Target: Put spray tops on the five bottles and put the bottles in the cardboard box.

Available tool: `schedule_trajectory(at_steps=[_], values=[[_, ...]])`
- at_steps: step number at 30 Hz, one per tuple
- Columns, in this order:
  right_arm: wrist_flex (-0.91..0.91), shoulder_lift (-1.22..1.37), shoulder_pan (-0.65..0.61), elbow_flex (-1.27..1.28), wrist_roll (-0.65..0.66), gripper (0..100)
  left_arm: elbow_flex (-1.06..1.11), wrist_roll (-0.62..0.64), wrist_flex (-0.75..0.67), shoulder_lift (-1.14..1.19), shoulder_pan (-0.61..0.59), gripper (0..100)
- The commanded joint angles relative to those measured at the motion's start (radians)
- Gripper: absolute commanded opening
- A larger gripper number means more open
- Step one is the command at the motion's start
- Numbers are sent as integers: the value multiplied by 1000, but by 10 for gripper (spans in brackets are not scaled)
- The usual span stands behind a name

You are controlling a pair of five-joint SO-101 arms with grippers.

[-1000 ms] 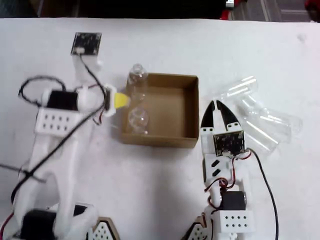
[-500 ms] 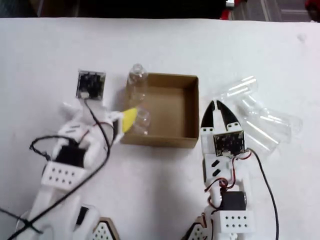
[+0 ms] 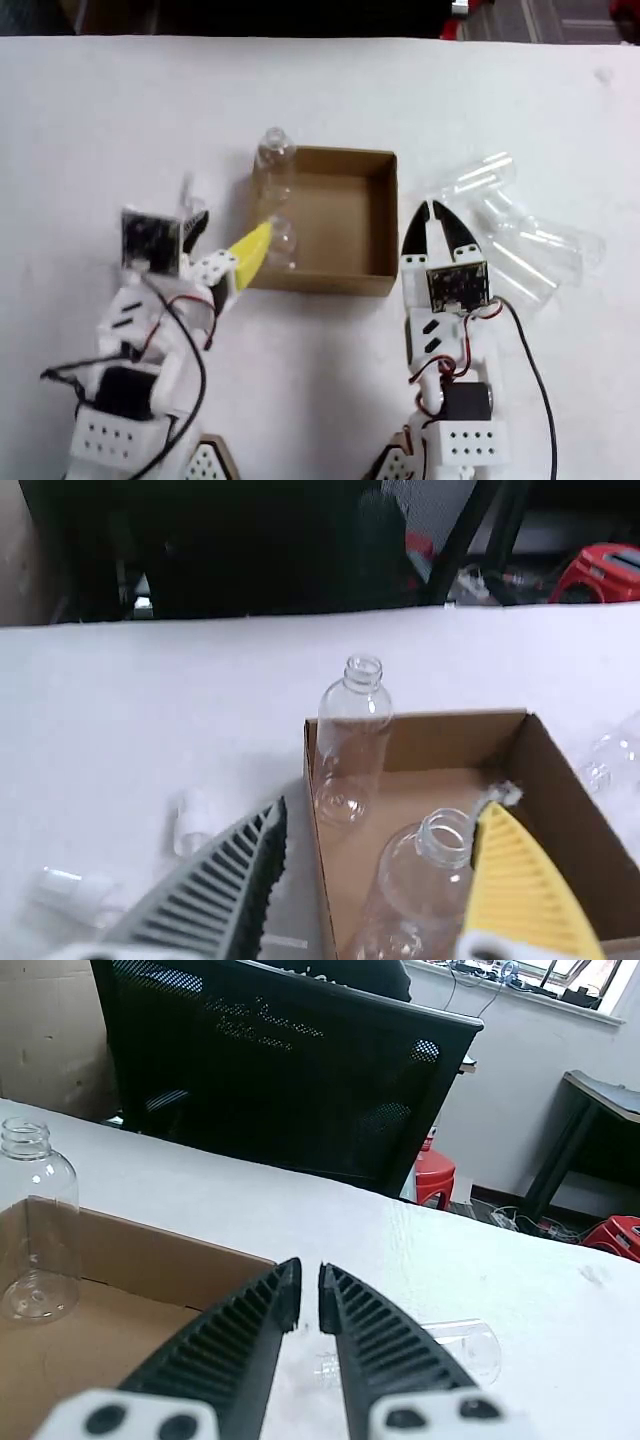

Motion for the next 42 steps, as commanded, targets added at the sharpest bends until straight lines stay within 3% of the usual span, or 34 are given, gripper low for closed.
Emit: schedule_trajectory(at_steps=[1,5,42], values=[[-22,-2,-2,11,-3,18,61,5,-17,-220,8,279],[-22,-2,-5,11,-2,18,107,5,-17,-338,10,279],[-19,2,-8,11,2,18,112,5,-9,-329,12,278]])
